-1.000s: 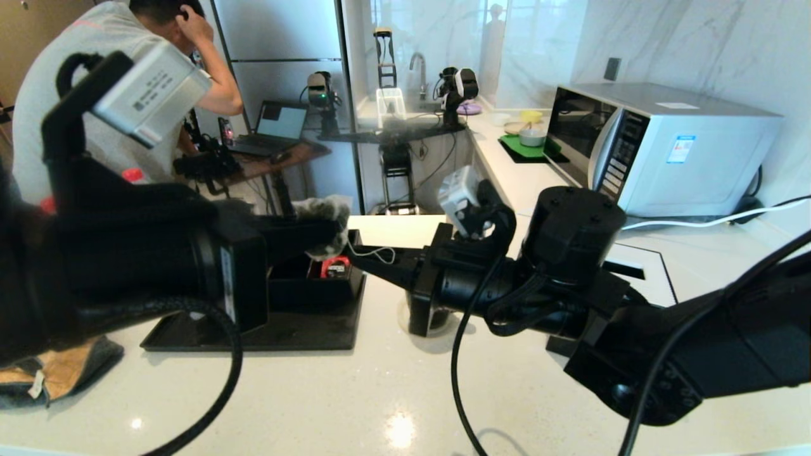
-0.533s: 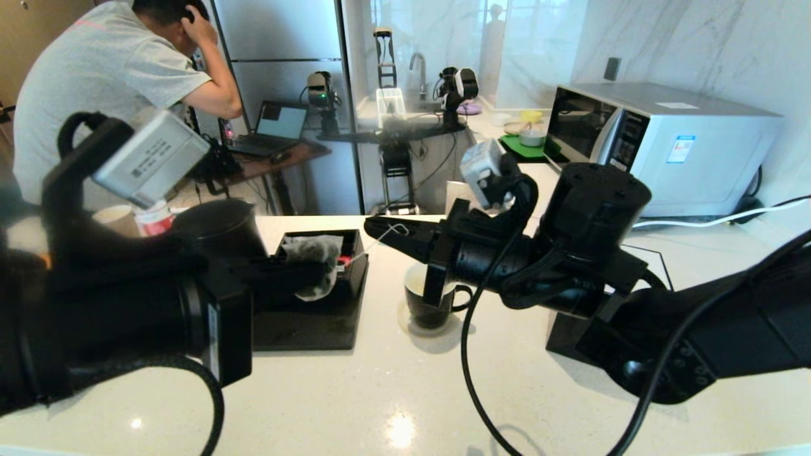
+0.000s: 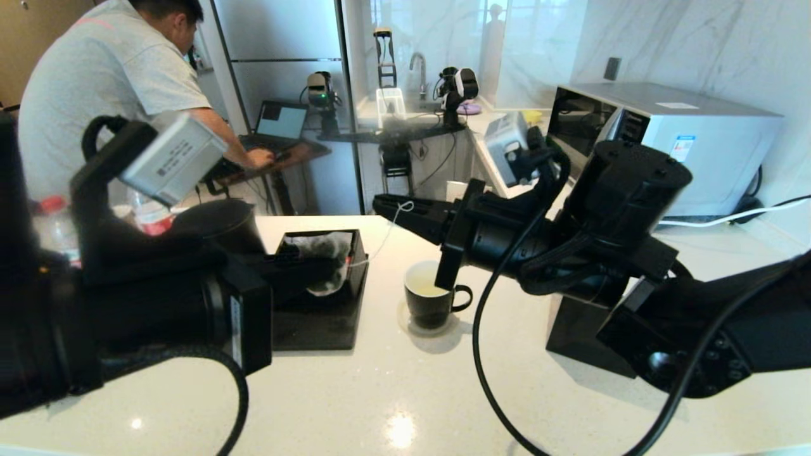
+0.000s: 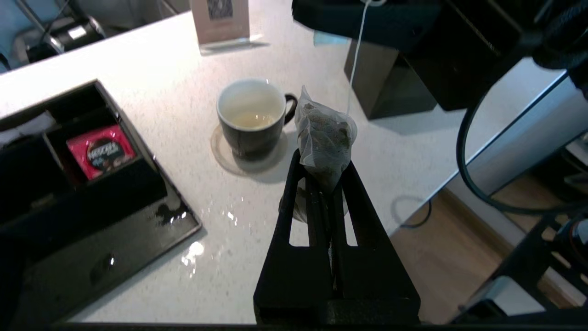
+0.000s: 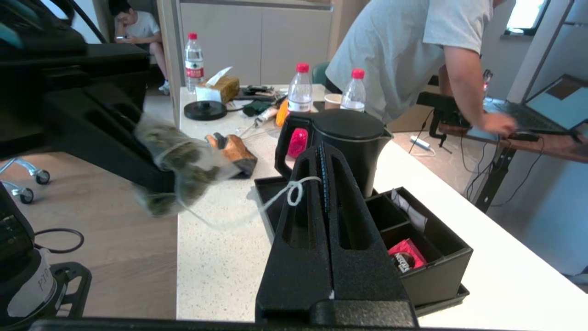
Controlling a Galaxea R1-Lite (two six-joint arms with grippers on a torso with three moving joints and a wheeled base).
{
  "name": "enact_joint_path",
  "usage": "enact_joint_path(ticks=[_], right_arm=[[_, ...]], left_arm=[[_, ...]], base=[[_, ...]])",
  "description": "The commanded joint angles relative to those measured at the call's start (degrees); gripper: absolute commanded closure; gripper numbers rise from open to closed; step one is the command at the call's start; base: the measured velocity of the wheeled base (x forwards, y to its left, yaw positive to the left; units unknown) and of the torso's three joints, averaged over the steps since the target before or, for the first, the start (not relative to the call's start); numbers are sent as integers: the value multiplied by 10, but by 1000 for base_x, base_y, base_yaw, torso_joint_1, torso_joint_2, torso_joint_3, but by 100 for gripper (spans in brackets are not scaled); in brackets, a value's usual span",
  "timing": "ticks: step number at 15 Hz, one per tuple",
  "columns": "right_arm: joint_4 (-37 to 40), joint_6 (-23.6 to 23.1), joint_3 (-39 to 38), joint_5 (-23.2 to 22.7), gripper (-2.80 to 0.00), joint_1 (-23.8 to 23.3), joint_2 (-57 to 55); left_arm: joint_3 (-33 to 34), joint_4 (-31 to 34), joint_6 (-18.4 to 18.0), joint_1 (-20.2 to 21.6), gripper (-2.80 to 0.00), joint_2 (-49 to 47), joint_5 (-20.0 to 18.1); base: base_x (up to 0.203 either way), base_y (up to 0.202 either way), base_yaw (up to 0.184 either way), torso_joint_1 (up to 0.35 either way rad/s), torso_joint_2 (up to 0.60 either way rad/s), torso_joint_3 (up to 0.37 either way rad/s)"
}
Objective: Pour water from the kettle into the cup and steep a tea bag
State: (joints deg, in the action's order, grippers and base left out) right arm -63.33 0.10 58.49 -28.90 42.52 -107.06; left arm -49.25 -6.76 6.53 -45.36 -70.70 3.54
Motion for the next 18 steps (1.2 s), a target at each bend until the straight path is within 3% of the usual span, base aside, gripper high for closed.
enact_joint_path(ticks=[1,12,13,18], right_arm=[[-3,0,0,-2,0,0,9],[-5,0,-1,-2,0,1,8],[-4,-1,-1,-3,0,1,8],[-4,0,-2,-3,0,0,7]], left_arm=[[-1,-11,0,0,0,-20,1],[-6,-41,0,-1,0,-44,1],[-6,-41,0,-1,-280,-45,0],[-2,-52,-2,0,-280,-51,2]], base=[[0,0,0,0,0,0],[0,0,0,0,0,0],[0,0,0,0,0,0],[0,0,0,0,0,0]])
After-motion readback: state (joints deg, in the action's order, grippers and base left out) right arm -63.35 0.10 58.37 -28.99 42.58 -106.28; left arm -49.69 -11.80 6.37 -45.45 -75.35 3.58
